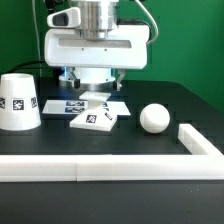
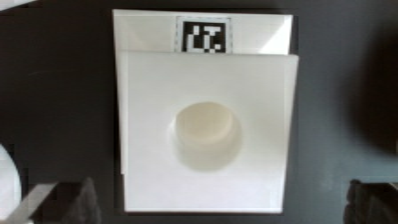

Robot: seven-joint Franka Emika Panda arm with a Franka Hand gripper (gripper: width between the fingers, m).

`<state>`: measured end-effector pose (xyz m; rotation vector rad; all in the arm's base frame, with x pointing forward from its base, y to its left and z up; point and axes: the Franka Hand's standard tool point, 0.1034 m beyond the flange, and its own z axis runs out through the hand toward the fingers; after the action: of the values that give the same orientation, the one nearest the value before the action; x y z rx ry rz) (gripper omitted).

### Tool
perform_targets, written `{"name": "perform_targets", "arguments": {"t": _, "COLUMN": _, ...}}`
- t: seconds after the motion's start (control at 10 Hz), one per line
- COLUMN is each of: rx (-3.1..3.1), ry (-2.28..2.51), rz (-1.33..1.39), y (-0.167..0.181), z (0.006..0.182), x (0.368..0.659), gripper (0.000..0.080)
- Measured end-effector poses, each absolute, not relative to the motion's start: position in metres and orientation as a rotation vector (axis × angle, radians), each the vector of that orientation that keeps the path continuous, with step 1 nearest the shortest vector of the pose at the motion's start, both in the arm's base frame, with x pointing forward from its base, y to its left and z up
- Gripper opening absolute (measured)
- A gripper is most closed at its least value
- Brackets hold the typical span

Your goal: Assemble lamp

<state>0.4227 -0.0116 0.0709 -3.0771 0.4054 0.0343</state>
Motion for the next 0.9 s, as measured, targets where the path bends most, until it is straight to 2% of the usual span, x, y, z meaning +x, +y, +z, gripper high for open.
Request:
{"name": "perform_targets", "arguments": {"t": 0.6, "rx": -3.087, "ry": 0.388, "rz": 0.041, "y": -0.012, "z": 0.049, "x": 0.408, "gripper": 0.0699}}
{"name": "perform_targets", "arguments": {"t": 0.9, "rx": -3.088, "ry": 0.386, "rz": 0.053, "y": -0.012, "z": 0.046, "x": 0.406, "gripper": 0.0699}}
